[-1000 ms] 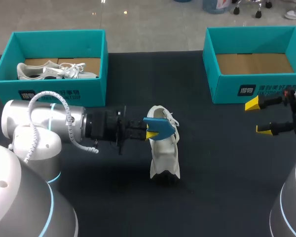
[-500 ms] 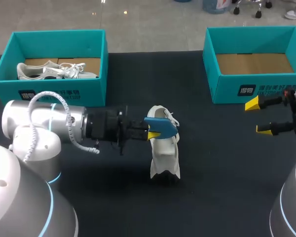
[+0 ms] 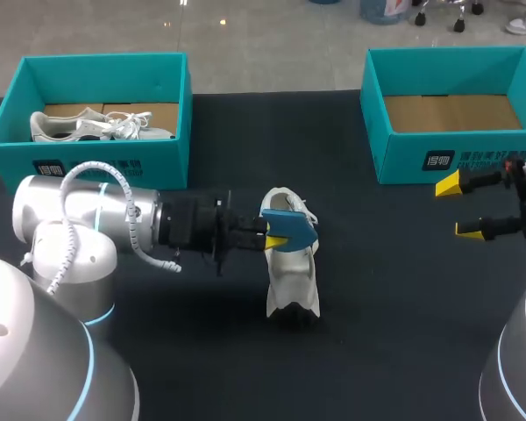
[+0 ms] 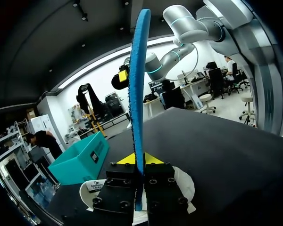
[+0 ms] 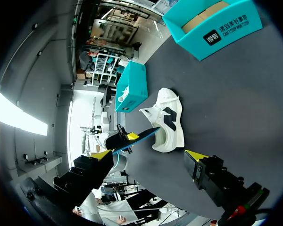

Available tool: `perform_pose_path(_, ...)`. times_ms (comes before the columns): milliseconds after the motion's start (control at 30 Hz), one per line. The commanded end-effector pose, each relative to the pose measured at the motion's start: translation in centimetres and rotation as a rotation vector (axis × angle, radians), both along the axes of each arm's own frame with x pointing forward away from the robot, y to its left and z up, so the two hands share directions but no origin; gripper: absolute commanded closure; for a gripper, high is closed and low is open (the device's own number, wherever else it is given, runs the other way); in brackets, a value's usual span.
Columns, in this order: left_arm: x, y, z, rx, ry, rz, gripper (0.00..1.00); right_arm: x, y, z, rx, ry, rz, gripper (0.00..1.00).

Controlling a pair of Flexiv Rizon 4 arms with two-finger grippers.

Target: Take the shoe out of the shoebox, open the shoe tongue, remove and reinsert the insole, then place the shoe into the shoebox

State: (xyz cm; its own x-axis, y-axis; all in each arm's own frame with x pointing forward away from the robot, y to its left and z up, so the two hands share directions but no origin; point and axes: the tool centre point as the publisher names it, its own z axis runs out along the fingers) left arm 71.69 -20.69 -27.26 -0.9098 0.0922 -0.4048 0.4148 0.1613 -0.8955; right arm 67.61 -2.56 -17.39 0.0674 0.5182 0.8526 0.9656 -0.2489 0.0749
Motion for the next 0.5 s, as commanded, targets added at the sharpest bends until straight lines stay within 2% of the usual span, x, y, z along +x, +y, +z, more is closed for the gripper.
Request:
perform_pose_path(33, 0.0, -0.3, -0.2, 0.008, -0.003, 0.003, 1.00, -0.2, 0.1, 0.0, -0.003, 0.001, -0.003, 0.00)
perform_pose_path(267, -0.8, -0.8, 1.4, -0.034, -0.032, -0.017, 1.00, -0.2, 0.1, 0.0, -0.003, 0.001, -0.003, 0.00)
perform_pose_path(500, -0.9, -1.5, 0.5, -0.046, -0.012, -0.029, 1.00, -0.2, 0.1, 0.0, -0.003, 0.001, -0.003, 0.00)
